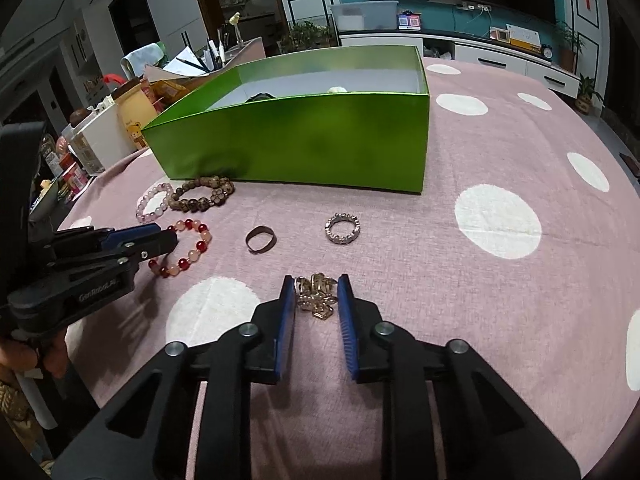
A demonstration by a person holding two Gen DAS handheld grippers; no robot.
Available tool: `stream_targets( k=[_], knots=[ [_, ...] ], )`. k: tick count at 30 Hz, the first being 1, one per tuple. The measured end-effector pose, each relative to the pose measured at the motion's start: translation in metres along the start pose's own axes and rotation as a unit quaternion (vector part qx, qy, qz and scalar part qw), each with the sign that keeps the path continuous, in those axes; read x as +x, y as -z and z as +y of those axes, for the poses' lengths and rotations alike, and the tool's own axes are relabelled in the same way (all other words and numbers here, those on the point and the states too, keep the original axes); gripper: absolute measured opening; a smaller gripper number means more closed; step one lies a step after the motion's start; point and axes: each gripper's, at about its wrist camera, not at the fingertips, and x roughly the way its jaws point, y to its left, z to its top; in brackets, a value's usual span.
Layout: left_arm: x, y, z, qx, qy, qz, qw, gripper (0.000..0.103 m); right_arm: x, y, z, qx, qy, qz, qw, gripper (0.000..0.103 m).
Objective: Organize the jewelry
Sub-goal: 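Grasp the gold brooch with the right tool while the left tool grasps the red-bead bracelet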
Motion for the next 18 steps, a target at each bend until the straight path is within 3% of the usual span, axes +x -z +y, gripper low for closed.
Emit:
stream_targets(
  k=[3, 8, 18],
  knots=[
    [0.000, -0.001, 0.001, -0.007, 0.009, 0.005, 0.9999, 0.007, 0.000, 0.000, -0.001, 0.003, -0.002, -0.001, 1.000, 0.021],
    [-0.004, -0.003, 0.004, -0.022, 0.021, 0.010, 0.9995, 0.007, -0.009, 0.001, -0.002, 0.006, -0.006, -0.012, 1.000, 0.021],
    [-0.048, -0.017, 0.007, -0.030, 0.042, -0.041, 0.9978, 0.007, -0.040, -0.001, -0.005, 0.021, -0.014, -0.043, 0.999, 0.021]
  ],
)
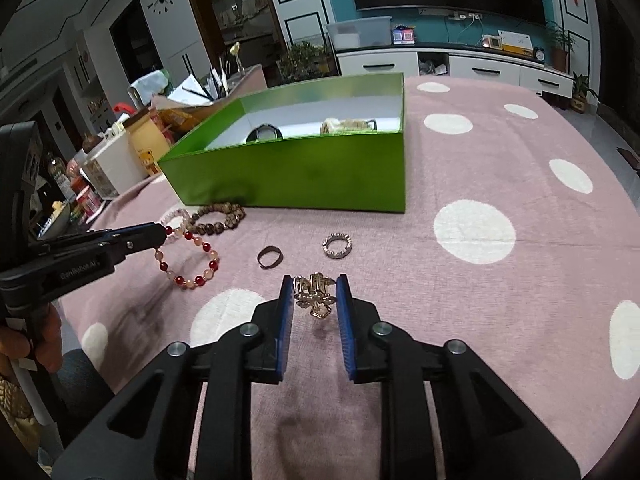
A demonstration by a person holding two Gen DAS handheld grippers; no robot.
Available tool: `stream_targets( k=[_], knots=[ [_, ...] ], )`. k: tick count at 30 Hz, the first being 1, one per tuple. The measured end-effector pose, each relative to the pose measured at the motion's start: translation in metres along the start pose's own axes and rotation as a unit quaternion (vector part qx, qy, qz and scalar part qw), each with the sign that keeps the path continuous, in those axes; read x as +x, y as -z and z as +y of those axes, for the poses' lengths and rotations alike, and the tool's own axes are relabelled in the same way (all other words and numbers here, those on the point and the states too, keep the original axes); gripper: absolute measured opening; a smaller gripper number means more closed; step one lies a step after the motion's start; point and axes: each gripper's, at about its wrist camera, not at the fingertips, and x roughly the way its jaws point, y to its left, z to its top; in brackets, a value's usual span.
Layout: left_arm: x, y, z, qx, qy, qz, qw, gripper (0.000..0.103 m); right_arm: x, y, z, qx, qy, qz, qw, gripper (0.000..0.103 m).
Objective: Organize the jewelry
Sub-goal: 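Grasp the gold brooch with the right tool while the left tool grasps the red-bead bracelet, then carry the red-bead bracelet with the left tool while the right carries the brooch into the box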
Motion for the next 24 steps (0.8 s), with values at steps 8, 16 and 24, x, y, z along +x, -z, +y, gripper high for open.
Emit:
stream_targets(
  k=[8, 16, 24],
  knots=[
    [-0.028, -0.012, -0.008, 0.007, 0.005, -0.029, 0.9995, 0.007, -0.020, -0.007, 0.001, -0.002, -0.002, -0.023, 1.000, 0.021],
    [-0.040, -0.039, -0.006, 0.010, 0.006, -0.048, 0.9988, 0.007, -0.039, -0.027, 0.002, -0.009, -0.008, -0.052, 0.999, 0.021],
    [-0.044, -0.078, -0.008, 0.012, 0.010, -0.067, 0.9976, 0.007, -0.041, -0.059, -0.002, -0.009, -0.007, -0.074, 0.997, 0.021]
  ],
)
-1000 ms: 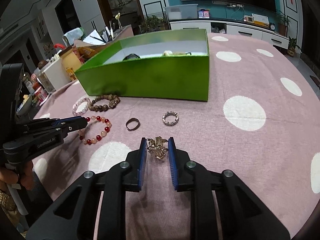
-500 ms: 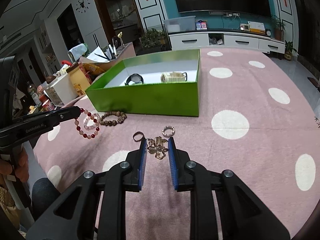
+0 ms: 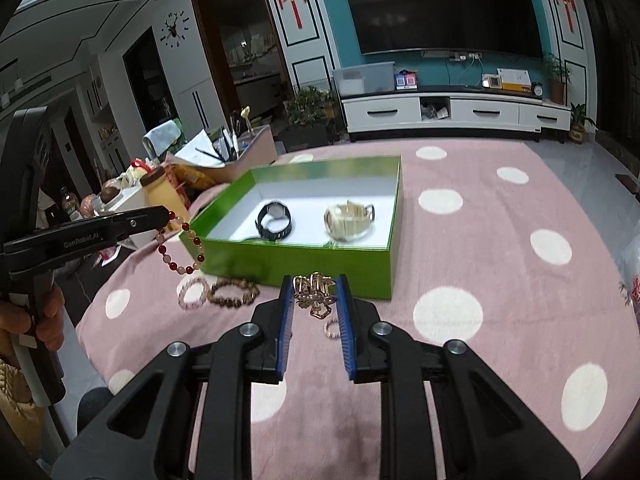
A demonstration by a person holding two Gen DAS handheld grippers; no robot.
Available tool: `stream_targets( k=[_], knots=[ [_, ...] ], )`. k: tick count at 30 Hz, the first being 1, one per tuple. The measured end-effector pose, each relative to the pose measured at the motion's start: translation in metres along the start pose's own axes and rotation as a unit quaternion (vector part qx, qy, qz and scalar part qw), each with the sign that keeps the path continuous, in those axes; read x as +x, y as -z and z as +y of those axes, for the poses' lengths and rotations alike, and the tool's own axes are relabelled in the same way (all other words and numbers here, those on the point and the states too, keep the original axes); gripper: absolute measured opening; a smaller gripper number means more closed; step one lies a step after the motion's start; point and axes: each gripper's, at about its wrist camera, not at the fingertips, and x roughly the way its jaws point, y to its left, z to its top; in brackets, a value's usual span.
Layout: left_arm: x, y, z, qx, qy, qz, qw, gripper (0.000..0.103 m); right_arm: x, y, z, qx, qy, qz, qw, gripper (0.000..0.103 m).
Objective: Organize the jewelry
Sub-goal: 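Carry the red-bead bracelet with the left tool while the right carries the brooch into the box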
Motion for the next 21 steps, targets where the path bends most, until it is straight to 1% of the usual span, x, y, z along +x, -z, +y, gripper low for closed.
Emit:
stream_targets(
  k=[4, 10, 16, 21],
  knots=[
    [0.010, -0.020, -0.004, 0.007, -0.003, -0.005, 1.0000, 0.007, 0.007, -0.016, -0.006, 0.008, -0.002, -0.005, 1.000, 0.021],
    [0.033, -0.043, -0.008, 0.012, -0.003, 0.002, 0.9999, 0.007, 0.021, -0.037, -0.014, 0.015, -0.004, -0.010, 1.000, 0.021],
    [0.066, -0.059, -0.016, 0.022, 0.000, 0.021, 0.9995, 0.007, 0.044, -0.053, -0.022, 0.019, -0.007, -0.006, 1.000, 0.021],
    [0.097, -0.066, -0.024, 0.031, 0.000, 0.040, 0.9988, 0.007, 0.070, -0.062, -0.028, 0.021, -0.004, 0.012, 1.000, 0.021]
  ],
)
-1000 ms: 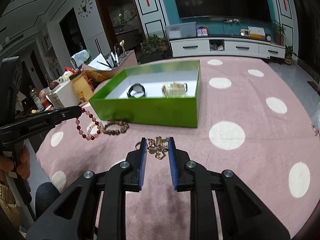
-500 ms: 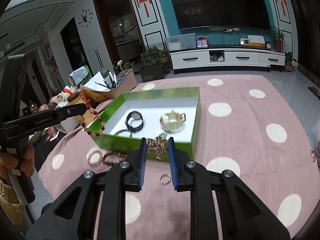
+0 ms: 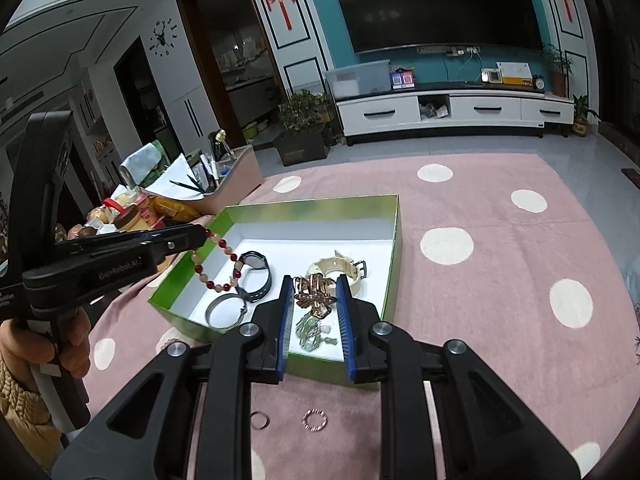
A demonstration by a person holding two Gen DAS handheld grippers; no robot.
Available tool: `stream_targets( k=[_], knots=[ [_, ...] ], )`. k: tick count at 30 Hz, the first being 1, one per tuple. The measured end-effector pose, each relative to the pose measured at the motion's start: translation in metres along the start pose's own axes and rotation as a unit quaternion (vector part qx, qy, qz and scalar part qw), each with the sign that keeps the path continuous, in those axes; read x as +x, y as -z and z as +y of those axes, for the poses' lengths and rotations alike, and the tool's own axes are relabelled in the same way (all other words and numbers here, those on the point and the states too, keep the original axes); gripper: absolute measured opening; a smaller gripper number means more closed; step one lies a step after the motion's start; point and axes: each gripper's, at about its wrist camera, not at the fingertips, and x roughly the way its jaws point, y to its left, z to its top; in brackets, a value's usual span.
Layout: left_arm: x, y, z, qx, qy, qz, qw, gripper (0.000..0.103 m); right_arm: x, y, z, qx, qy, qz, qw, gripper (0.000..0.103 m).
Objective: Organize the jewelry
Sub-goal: 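Carry the red-bead bracelet with the left tool while the right carries the brooch into the box, then open both tools to drop the bracelet and brooch into the box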
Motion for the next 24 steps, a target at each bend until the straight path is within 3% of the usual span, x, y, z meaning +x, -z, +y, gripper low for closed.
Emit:
stream_targets(
  k=[10, 15, 24],
  knots=[
    [0.063, -0.003, -0.008, -0.004, 0.011, 0.053, 0.9985, 0.007, 0.039, -0.002, -0.004, -0.013, 0.018, 0.032, 0.999, 0.021],
    [0.088, 0.004, -0.009, 0.000, -0.002, 0.078, 0.9970, 0.008, 0.052, 0.001, -0.004, -0.021, 0.027, 0.044, 0.998, 0.021],
    [0.096, 0.008, -0.007, 0.016, -0.023, 0.081, 0.9963, 0.008, 0.062, 0.001, -0.007, -0.017, 0.030, 0.053, 0.998, 0.021]
  ],
)
